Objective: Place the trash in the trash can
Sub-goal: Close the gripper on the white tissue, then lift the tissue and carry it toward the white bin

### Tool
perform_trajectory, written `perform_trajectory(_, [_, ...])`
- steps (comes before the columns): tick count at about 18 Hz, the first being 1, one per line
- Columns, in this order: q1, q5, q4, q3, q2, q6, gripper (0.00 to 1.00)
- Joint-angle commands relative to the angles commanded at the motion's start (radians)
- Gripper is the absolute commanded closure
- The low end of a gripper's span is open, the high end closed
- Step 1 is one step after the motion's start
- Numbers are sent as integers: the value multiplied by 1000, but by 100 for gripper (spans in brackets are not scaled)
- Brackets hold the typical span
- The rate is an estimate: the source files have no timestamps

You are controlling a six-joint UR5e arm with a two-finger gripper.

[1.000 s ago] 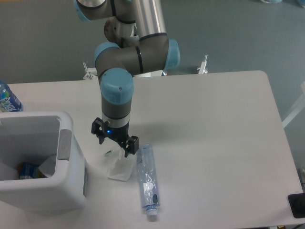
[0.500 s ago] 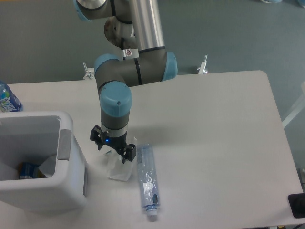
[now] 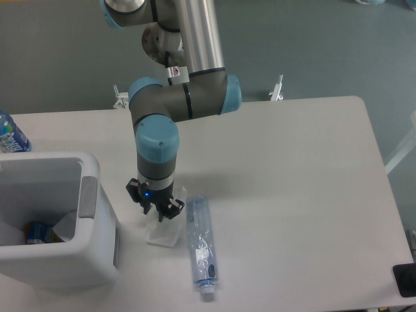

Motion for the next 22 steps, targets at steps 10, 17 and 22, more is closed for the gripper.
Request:
perform_trajectory(10, [11,-11,-18,-92,214,51,100])
perform_trajectory(17, [179,-188,-8,-5,406,-66,100])
perform_trajectory(22, [287,-414,-3,96,445,-306,100])
